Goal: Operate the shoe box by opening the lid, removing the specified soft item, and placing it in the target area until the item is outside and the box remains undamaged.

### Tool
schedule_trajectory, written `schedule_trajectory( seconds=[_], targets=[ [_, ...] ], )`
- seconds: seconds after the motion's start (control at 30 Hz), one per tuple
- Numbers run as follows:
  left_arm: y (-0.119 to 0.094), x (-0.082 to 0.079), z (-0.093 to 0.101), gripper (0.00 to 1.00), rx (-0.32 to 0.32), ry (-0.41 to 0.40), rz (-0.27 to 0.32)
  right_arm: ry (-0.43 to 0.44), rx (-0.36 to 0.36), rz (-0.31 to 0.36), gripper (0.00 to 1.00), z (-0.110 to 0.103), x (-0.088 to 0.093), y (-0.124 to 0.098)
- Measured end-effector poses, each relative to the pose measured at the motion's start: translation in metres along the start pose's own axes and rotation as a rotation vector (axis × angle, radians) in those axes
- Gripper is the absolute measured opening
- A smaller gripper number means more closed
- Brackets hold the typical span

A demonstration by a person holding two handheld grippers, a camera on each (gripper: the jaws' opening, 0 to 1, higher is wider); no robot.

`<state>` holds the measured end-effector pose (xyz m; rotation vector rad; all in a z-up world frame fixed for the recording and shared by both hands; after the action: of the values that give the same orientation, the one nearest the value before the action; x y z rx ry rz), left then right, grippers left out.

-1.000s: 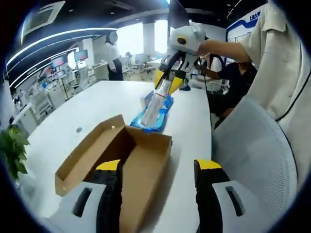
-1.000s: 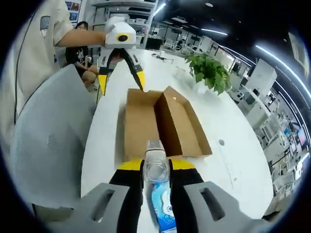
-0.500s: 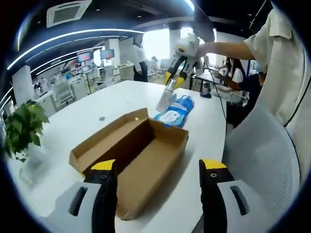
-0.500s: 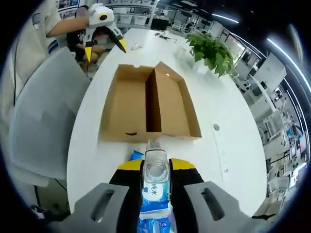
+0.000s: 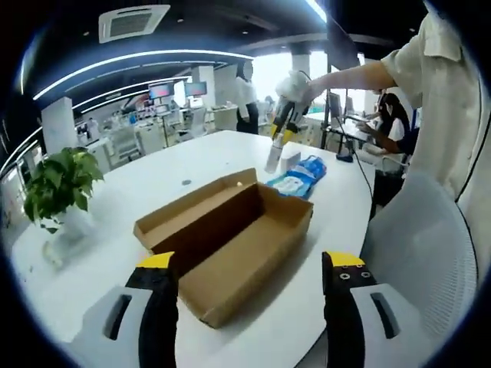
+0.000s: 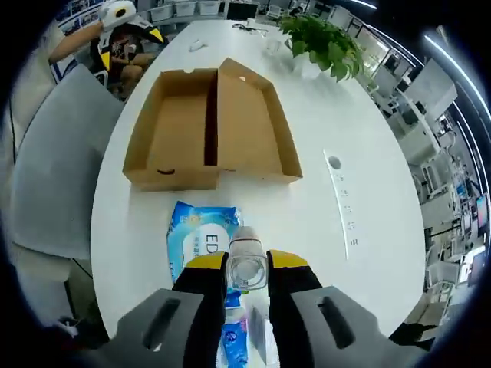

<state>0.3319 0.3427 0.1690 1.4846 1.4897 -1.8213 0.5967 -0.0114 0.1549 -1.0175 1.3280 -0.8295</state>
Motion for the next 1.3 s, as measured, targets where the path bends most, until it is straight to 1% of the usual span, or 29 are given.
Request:
schedule_trajectory(
  seconds=[0.1,0.23,0.37,0.43,0.5,0.57,0.67,0.73,0.8,0.87,0.93,1.07,1.2,1.23,1.3],
  targets=[
    [-0.003,0.004,0.0,0.79,-0.013,-0.011,-0.004,-0.007,-0.01,-0.038,0.17,0.005,0.006,0.008],
    [-0.008,0.011,-0.001,0.78,-0.036,-0.025,-0.013,0.006,-0.018,-0.051,0.17,0.013,0.008,0.016],
    [-0.012,0.017,-0.003,0.76,-0.056,-0.045,-0.025,0.003,-0.012,-0.092,0.17,0.022,0.012,0.025],
    [-0.014,0.019,-0.005,0.73,-0.07,-0.044,-0.018,0.006,-0.017,-0.103,0.17,0.025,0.013,0.031],
    [-0.015,0.02,-0.007,0.73,-0.08,-0.061,-0.018,0.016,-0.033,-0.117,0.17,0.027,0.016,0.037],
    [-0.015,0.021,-0.009,0.72,-0.091,-0.066,-0.022,0.001,-0.041,-0.143,0.17,0.028,0.017,0.041],
    [-0.016,0.023,-0.009,0.72,-0.095,-0.074,-0.026,-0.001,-0.045,-0.147,0.18,0.031,0.015,0.045],
    [-0.016,0.024,-0.01,0.71,-0.098,-0.082,-0.031,-0.002,-0.06,-0.159,0.18,0.031,0.016,0.047],
    [-0.016,0.026,-0.011,0.7,-0.104,-0.088,-0.034,-0.021,-0.067,-0.191,0.18,0.031,0.019,0.049],
    [-0.016,0.027,-0.011,0.69,-0.108,-0.104,-0.034,0.003,-0.068,-0.164,0.18,0.034,0.016,0.049],
    [-0.016,0.028,-0.012,0.68,-0.114,-0.126,-0.033,0.005,-0.07,-0.171,0.18,0.035,0.017,0.048],
    [-0.015,0.03,-0.014,0.63,-0.123,-0.135,-0.041,-0.005,-0.065,-0.177,0.18,0.037,0.017,0.047],
    [-0.012,0.029,-0.02,0.57,-0.16,-0.151,-0.048,-0.005,-0.047,-0.171,0.19,0.041,0.018,0.042],
    [-0.011,0.03,-0.024,0.56,-0.188,-0.146,-0.058,-0.004,-0.044,-0.169,0.19,0.041,0.018,0.041],
    [-0.008,0.03,-0.025,0.55,-0.183,-0.148,-0.065,-0.002,-0.045,-0.169,0.2,0.041,0.019,0.04]
  ],
)
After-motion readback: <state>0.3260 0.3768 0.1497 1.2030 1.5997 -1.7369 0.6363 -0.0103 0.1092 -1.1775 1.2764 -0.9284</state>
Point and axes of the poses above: the point that each gripper's makers call its tool centre point, and the gripper's own axes: y roughly forward along the fingers, z roughly to its right, x roughly out of its underside, the point moved 6 cm from there along -y, roughly backward along the fingers, and after that the axes turned 12 degrees about -x, right-handed, at the moved point
